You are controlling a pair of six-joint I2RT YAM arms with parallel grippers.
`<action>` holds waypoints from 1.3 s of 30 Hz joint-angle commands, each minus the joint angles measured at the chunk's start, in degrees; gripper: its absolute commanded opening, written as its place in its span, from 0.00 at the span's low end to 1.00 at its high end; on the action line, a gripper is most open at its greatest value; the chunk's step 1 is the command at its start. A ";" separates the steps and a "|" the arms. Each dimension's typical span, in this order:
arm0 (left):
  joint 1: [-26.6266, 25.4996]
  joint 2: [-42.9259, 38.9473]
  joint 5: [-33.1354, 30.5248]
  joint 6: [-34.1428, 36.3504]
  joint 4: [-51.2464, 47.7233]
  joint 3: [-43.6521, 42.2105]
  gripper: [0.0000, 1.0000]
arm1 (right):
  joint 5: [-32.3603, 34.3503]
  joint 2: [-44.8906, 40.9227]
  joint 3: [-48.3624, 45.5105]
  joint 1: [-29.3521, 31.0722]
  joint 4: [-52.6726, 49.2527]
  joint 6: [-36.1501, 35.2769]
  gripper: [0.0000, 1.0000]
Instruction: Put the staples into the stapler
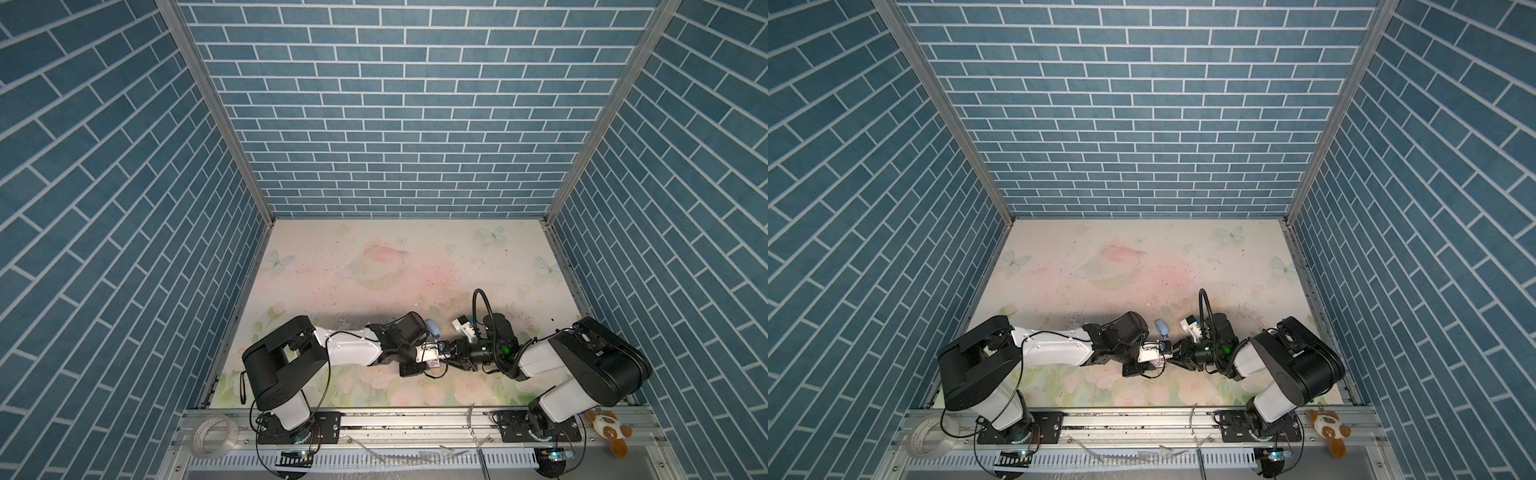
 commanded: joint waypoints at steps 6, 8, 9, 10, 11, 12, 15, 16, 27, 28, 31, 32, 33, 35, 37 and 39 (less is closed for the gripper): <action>-0.44 2.48 -1.43 0.36 -3.45 0.20 0.34 | -3.00 0.90 0.68 1.08 1.54 0.64 0.33; -0.43 2.28 -1.39 0.36 -3.38 0.06 0.34 | -3.12 1.23 0.69 1.20 1.30 0.52 0.33; -0.43 2.15 -1.39 0.35 -3.23 -0.05 0.34 | -2.93 1.21 0.67 1.20 1.30 0.48 0.33; -0.45 2.07 -1.39 0.42 -3.13 -0.09 0.34 | -2.75 1.21 0.63 1.23 1.32 0.53 0.33; -0.45 1.94 -1.43 0.36 -3.05 -0.24 0.34 | -2.65 1.21 0.59 1.29 1.50 0.45 0.33; -0.41 2.00 -1.38 0.40 -3.03 -0.21 0.34 | -2.57 1.21 0.65 1.44 1.40 0.48 0.33; -0.38 2.22 -1.21 0.48 -3.19 -0.03 0.34 | -2.53 1.52 0.94 1.80 1.39 0.64 0.33; -0.44 2.27 -1.04 0.53 -3.20 -0.05 0.34 | -2.47 1.63 1.03 1.87 1.39 0.66 0.33; -0.58 2.77 -0.42 0.85 -3.82 0.33 0.35 | -2.42 3.67 2.83 2.85 2.32 1.23 0.33; -0.62 2.59 -0.46 0.88 -3.78 0.31 0.35 | -2.26 3.67 2.69 2.86 2.72 1.37 0.33; -0.58 2.41 -0.43 0.86 -3.48 0.03 0.38 | -1.64 3.42 2.23 2.91 2.84 1.49 0.33; -0.62 2.19 -0.51 0.87 -3.47 -0.04 0.40 | -1.33 3.21 2.03 2.94 2.74 1.46 0.33; -0.59 2.14 -0.61 0.71 -3.37 -0.02 0.43 | -1.01 3.02 1.93 2.91 2.55 1.36 0.34; -0.58 1.75 -0.94 0.62 -3.19 -0.24 0.47 | -0.54 2.71 1.70 2.91 2.24 1.23 0.34; -0.55 1.20 -1.03 0.69 -3.07 -0.54 0.50 | -0.12 2.31 1.59 2.86 1.37 0.78 0.34; -0.54 0.37 -1.21 0.73 -3.20 -0.73 0.54 | 0.30 1.96 1.76 2.95 -0.29 0.14 0.34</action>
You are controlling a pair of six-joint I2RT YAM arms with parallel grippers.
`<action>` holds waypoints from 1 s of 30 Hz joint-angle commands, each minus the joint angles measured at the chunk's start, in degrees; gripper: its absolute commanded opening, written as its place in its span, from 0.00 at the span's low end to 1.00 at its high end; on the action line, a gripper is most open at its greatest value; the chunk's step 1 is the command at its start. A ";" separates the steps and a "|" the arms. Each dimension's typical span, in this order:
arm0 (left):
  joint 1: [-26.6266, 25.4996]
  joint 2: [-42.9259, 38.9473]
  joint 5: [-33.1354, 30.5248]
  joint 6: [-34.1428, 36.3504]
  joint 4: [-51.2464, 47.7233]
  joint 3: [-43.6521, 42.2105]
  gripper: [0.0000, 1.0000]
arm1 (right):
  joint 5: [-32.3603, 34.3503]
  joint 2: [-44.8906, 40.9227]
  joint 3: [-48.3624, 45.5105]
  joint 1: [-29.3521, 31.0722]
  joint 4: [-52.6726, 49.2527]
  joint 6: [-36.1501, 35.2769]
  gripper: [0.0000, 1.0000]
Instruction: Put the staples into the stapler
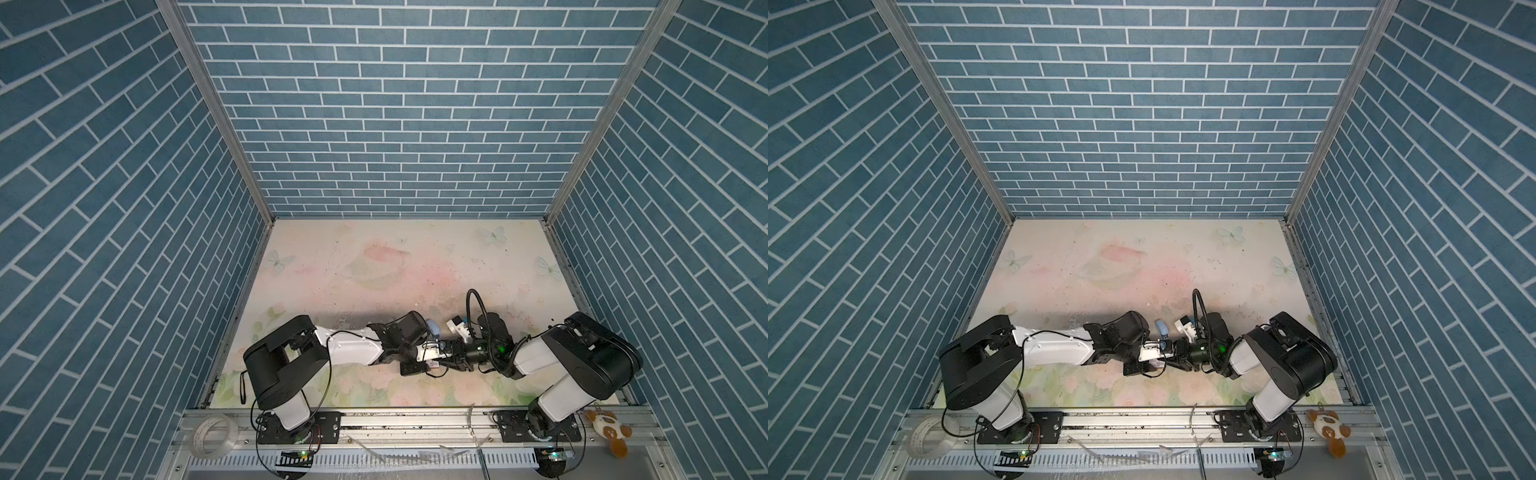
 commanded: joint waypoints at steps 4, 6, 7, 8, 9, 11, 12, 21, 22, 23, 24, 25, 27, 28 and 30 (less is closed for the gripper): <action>-0.25 -2.48 -1.25 1.61 -4.48 -1.32 0.61 | 1.45 -1.54 -0.10 0.33 -3.14 -1.47 0.35; -0.06 -3.96 -1.19 2.23 -5.21 -1.38 0.64 | 1.75 -1.76 -0.05 0.37 -3.87 -1.86 0.36; -0.01 -4.68 -1.40 2.68 -5.51 -1.47 0.65 | 1.85 -1.91 -0.07 0.33 -4.03 -1.97 0.36; 0.02 -5.15 -1.60 2.96 -5.86 -1.49 0.65 | 2.02 -2.00 -0.02 0.33 -4.37 -2.03 0.37; 0.22 -5.59 -1.61 3.31 -6.23 -1.49 0.65 | 2.30 -2.19 -0.02 0.33 -4.57 -2.10 0.37; 0.44 -6.23 -1.70 3.63 -6.67 -1.89 0.65 | 2.54 -2.54 -0.08 0.34 -4.78 -2.29 0.36; 0.43 -6.27 -1.79 3.63 -6.71 -2.03 0.65 | 2.67 -2.68 -0.12 0.34 -4.76 -2.33 0.36; 0.56 -4.79 -2.49 3.37 -6.57 -2.19 0.62 | 3.34 -4.07 -0.47 0.37 -6.39 -2.89 0.35; 0.56 -4.78 -2.40 3.38 -6.46 -2.41 0.62 | 3.42 -4.24 -0.52 0.33 -6.38 -2.98 0.35; 0.56 -4.78 -2.40 3.37 -6.34 -2.54 0.62 | 3.46 -4.40 -0.63 0.31 -6.49 -3.04 0.35; 0.55 -4.76 -2.47 3.28 -6.30 -2.63 0.62 | 3.51 -4.61 -0.64 0.33 -6.81 -3.20 0.35; 0.50 -4.48 -2.40 3.32 -6.22 -2.64 0.62 | 3.58 -4.67 -0.53 0.28 -7.37 -3.47 0.34; 0.54 -3.74 -2.21 3.19 -6.24 -2.31 0.60 | 3.43 -4.67 -0.56 0.33 -7.57 -3.67 0.34; 0.49 -3.22 -1.97 3.10 -6.36 -1.99 0.58 | 3.42 -4.66 -0.56 0.33 -7.56 -3.75 0.34; 0.55 -2.42 -1.70 2.76 -6.52 -1.51 0.55 | 3.43 -4.49 -0.51 0.31 -7.64 -3.89 0.33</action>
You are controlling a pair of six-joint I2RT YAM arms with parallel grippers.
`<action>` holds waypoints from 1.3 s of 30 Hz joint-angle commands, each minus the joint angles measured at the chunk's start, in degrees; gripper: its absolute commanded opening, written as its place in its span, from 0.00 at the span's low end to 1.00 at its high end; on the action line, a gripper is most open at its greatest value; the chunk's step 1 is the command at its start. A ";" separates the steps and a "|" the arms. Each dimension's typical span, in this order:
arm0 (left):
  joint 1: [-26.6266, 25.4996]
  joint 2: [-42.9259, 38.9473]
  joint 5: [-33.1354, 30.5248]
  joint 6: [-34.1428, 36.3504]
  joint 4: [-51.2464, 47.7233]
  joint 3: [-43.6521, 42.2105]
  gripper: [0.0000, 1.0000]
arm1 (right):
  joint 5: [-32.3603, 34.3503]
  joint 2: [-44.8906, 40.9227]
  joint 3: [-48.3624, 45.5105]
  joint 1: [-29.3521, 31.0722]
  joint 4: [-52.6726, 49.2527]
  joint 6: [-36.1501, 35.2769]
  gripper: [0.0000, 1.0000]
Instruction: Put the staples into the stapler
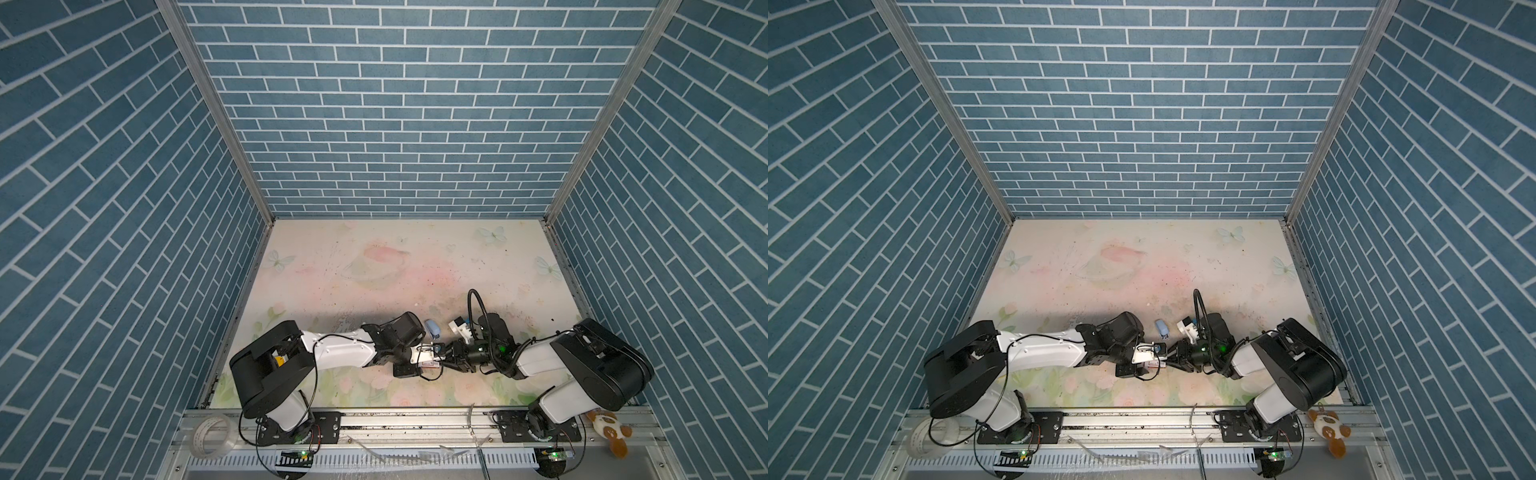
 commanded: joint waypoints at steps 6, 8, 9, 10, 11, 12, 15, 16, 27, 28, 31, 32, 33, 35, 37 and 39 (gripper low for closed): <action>0.28 2.34 0.27 -0.28 -0.89 0.36 0.53 | 0.67 -0.77 -0.62 0.24 -1.14 -2.27 0.33; 0.28 2.46 0.32 -0.22 -0.84 0.31 0.51 | 0.69 -0.96 -0.53 0.24 -1.71 -2.53 0.33; 0.26 2.46 0.40 -0.21 -0.94 0.35 0.49 | 0.69 -1.05 -0.61 0.24 -1.89 -2.53 0.33; 0.28 2.45 0.55 -0.20 -1.16 0.35 0.48 | 0.90 -1.31 -0.59 0.24 -2.06 -2.68 0.33; 0.28 2.46 0.66 -0.11 -1.39 0.37 0.47 | 1.24 -1.69 -0.62 0.20 -2.54 -2.94 0.33; 0.27 2.41 0.77 -0.06 -1.59 0.36 0.46 | 1.58 -2.10 -0.46 0.13 -3.19 -3.17 0.33; 0.23 2.02 0.80 -0.12 -2.04 0.35 0.46 | 2.61 -3.74 -0.12 0.15 -5.64 -4.07 0.33; 0.26 1.96 0.84 -0.06 -2.13 0.35 0.45 | 2.67 -4.15 -0.05 0.14 -6.15 -4.11 0.33; 0.28 2.45 0.58 -0.03 -1.82 0.31 0.37 | 2.85 -5.73 -0.33 0.15 -9.01 -5.21 0.33; 0.27 2.45 0.50 -0.03 -1.74 0.28 0.37 | 3.02 -5.85 -0.35 0.15 -9.11 -5.25 0.33; 0.28 2.44 0.26 -0.03 -1.70 0.28 0.37 | 3.23 -6.31 -0.47 0.15 -9.25 -5.17 0.32; 0.27 2.53 0.14 -0.11 -1.63 0.32 0.39 | 3.33 -6.54 -0.51 0.15 -9.32 -5.17 0.32; 0.28 2.56 -0.04 -0.14 -1.71 0.36 0.43 | 3.55 -6.89 -0.56 0.15 -9.35 -5.08 0.32; 0.23 2.43 -0.21 -0.28 -1.45 0.19 0.48 | 3.80 -7.53 -0.59 0.15 -9.44 -5.01 0.31; 0.22 2.14 -0.30 -0.36 -1.30 0.02 0.51 | 4.08 -8.07 -0.46 0.15 -9.71 -5.08 0.30; 0.28 2.16 -0.17 -0.35 -1.40 0.04 0.51 | 4.10 -8.35 -0.26 0.15 -9.99 -5.10 0.29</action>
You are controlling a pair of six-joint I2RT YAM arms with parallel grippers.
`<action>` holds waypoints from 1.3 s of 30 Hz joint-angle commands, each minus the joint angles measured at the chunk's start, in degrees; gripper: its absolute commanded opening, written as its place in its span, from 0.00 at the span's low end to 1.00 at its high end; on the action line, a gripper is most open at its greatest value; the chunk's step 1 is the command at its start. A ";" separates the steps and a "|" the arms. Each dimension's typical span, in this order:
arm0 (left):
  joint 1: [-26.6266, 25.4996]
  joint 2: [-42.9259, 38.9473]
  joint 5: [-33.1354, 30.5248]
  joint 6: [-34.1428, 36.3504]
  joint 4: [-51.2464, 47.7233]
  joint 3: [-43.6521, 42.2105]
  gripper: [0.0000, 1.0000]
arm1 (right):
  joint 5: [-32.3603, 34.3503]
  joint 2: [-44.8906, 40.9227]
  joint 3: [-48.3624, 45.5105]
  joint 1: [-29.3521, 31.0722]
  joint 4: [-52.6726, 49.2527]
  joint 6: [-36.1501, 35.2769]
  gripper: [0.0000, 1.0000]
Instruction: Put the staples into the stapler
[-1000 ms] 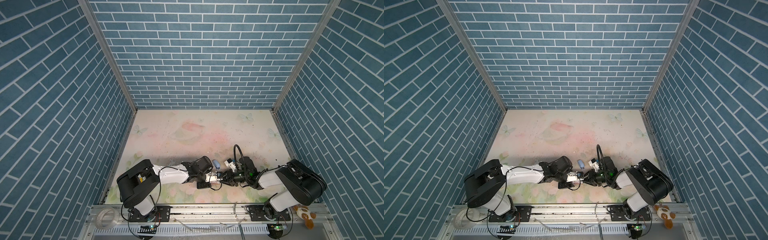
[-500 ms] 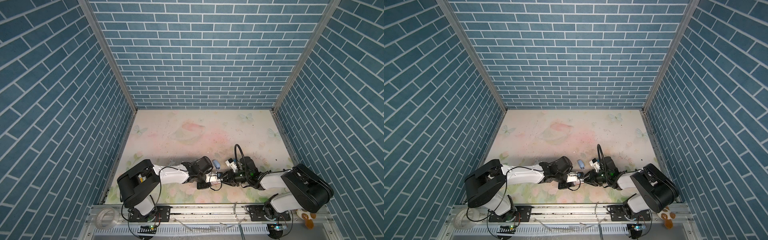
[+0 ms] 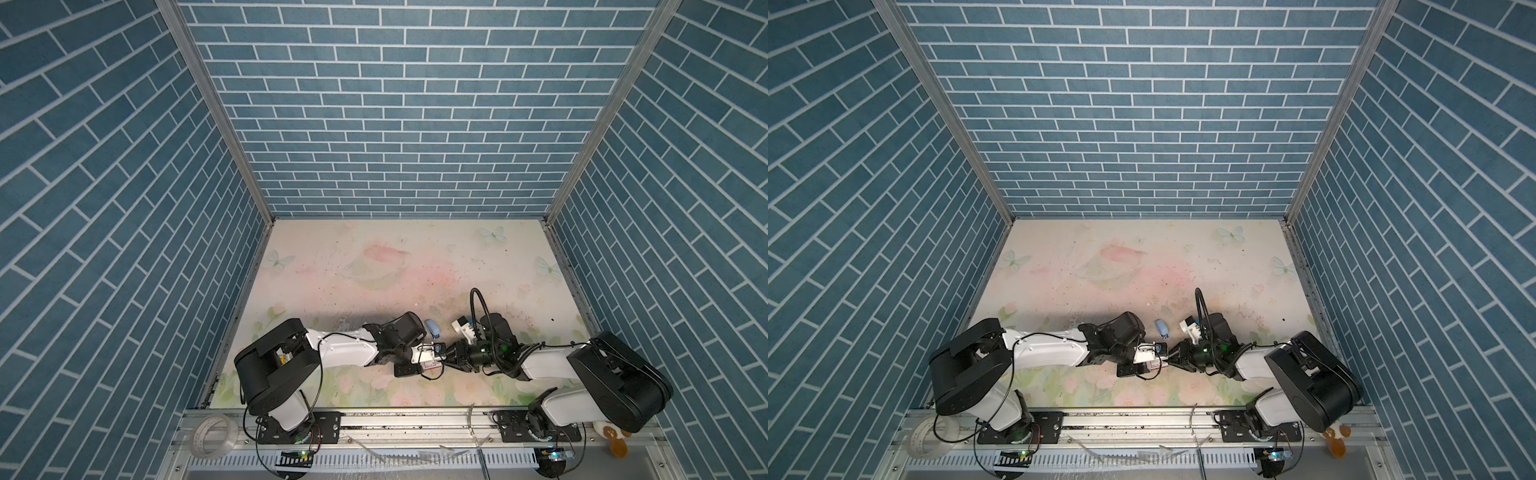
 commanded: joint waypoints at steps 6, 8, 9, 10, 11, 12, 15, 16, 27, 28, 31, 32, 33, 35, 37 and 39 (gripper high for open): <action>0.12 1.75 -0.84 0.23 -2.71 0.15 0.43 | 0.70 -0.52 -0.30 0.15 -1.17 -2.41 0.27; 0.12 1.65 -0.78 0.26 -2.49 -0.02 0.41 | 0.78 -0.29 -0.51 0.15 -0.84 -2.41 0.26; 0.12 1.61 -0.80 0.20 -2.50 -0.03 0.40 | 0.81 -0.20 -0.55 0.20 -0.72 -2.36 0.26; 0.10 1.71 -0.85 0.20 -2.52 0.01 0.39 | 0.89 -0.11 -0.65 0.12 -0.48 -2.37 0.26; 0.10 1.79 -0.87 0.26 -2.46 0.06 0.38 | 0.95 -0.02 -0.77 0.15 -0.17 -2.26 0.26; 0.12 1.85 -0.91 0.20 -2.54 0.14 0.38 | 0.91 0.03 -0.83 0.15 0.05 -2.20 0.26; 0.12 1.93 -1.11 0.11 -2.39 0.15 0.41 | 0.96 0.03 -1.08 0.15 0.23 -2.15 0.25; 0.12 1.84 -1.13 0.09 -2.33 0.06 0.41 | 0.95 0.06 -1.11 0.15 0.42 -2.12 0.25; 0.12 1.88 -0.61 0.37 -2.71 0.06 0.34 | 0.31 0.94 -1.42 0.15 1.62 -1.88 0.24; 0.12 1.92 -0.54 0.45 -2.80 0.14 0.33 | 0.16 1.11 -1.47 0.10 1.64 -1.94 0.24; 0.10 2.18 -0.48 0.53 -2.85 0.22 0.33 | 0.05 1.25 -1.50 0.15 1.68 -1.97 0.22; 0.12 2.23 -0.50 0.45 -2.89 0.32 0.33 | 0.02 1.37 -1.61 0.15 1.70 -1.98 0.21; 0.12 2.28 -0.50 0.46 -2.95 0.32 0.33 | 0.05 1.38 -1.63 0.15 1.67 -1.98 0.21; 0.12 2.39 -0.44 0.45 -3.12 0.41 0.33 | 0.18 1.38 -1.87 0.15 1.67 -1.99 0.19; 0.12 2.45 -0.38 0.49 -3.16 0.49 0.33 | 0.35 1.13 -2.04 0.15 1.73 -2.06 0.17; 0.10 2.45 -0.39 0.45 -3.14 0.43 0.33 | 0.64 0.78 -2.19 0.15 1.75 -2.09 0.17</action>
